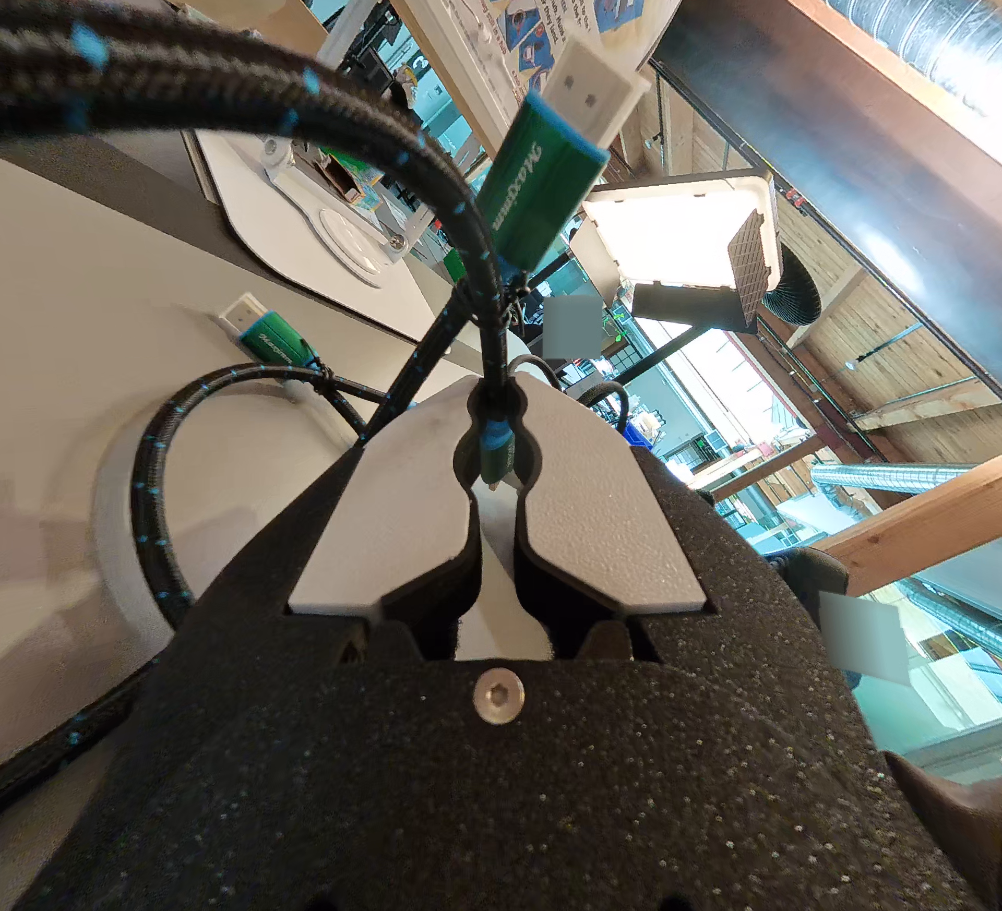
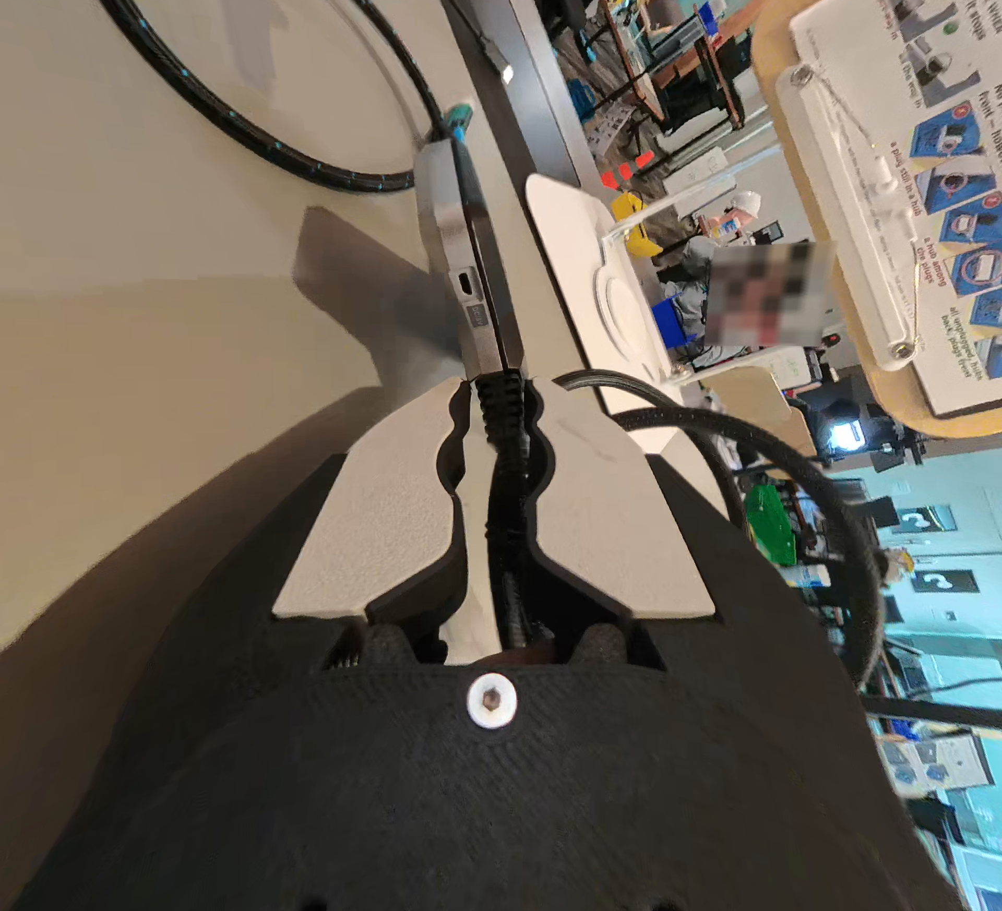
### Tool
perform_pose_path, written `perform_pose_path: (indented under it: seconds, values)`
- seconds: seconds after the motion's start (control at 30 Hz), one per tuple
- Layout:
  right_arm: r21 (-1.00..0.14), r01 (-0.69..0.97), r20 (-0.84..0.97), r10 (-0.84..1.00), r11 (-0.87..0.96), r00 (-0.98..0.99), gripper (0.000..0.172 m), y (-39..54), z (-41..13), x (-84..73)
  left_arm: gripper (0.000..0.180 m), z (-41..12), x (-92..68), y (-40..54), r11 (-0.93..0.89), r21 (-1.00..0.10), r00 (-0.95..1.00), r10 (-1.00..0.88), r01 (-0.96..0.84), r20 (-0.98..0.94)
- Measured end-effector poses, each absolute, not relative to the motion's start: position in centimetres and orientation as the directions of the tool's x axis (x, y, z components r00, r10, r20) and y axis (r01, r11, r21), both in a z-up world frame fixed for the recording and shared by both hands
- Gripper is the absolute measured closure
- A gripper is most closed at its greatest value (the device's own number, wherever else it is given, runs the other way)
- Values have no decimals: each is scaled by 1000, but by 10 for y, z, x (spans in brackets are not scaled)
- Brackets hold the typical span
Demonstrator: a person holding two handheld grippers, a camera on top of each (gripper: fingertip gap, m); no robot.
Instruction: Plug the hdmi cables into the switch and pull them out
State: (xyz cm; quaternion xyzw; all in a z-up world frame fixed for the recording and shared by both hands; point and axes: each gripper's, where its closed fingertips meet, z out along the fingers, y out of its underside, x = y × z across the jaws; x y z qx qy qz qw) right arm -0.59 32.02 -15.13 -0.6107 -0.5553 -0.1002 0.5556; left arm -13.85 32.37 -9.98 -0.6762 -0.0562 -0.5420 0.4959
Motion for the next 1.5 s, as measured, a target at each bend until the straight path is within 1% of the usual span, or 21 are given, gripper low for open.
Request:
perform_pose_path:
  seconds: [0.07,0.17,0.27,0.3,0.4,0.43,0.5,0.6,0.7,0.8,0.93,1.0,1.13,1.37,1.5]
  values:
    - [-529,825,754,557,198,350,142,324,-158,0,174,-100,-139,324,-505,-607,404,-460,614,790]
    - [-481,860,763,565,171,315,135,323,-166,0,174,-101,-137,324,-514,-609,406,-458,604,790]
    - [-437,881,784,558,182,273,116,320,-164,-9,174,-104,-134,324,-525,-619,421,-455,585,784]
    - [-414,890,796,551,192,251,113,318,-164,-13,174,-105,-132,324,-528,-623,428,-454,577,781]
    - [-355,911,828,523,211,202,117,318,-164,-25,174,-107,-130,324,-534,-632,444,-450,562,775]
    - [-344,915,829,525,209,192,121,320,-166,-29,174,-107,-130,324,-536,-632,447,-448,560,775]
    - [-342,927,802,563,157,200,139,327,-173,-30,174,-109,-129,325,-543,-627,447,-441,558,779]
    - [-358,929,793,554,92,251,141,341,-175,-28,174,-109,-128,324,-546,-631,452,-439,552,776]
    - [-357,922,852,457,148,256,149,346,-167,-30,174,-109,-129,324,-544,-628,456,-432,557,778]
    - [-370,904,884,381,214,271,150,341,-152,-35,174,-108,-130,324,-544,-607,438,-420,579,795]
    - [-326,899,917,331,292,225,151,330,-148,-49,175,-109,-128,324,-559,-569,405,-400,603,822]
    - [-312,900,914,354,305,197,151,325,-155,-55,175,-109,-129,324,-558,-567,408,-394,606,823]
    - [-350,880,884,423,321,198,151,311,-160,-67,175,-112,-127,323,-556,-587,437,-392,588,810]
    - [-365,857,889,409,364,206,150,299,-153,-77,175,-115,-123,324,-546,-625,490,-391,559,779]
    - [-403,859,837,507,316,207,148,296,-167,-76,174,-114,-125,324,-539,-626,490,-392,563,778]
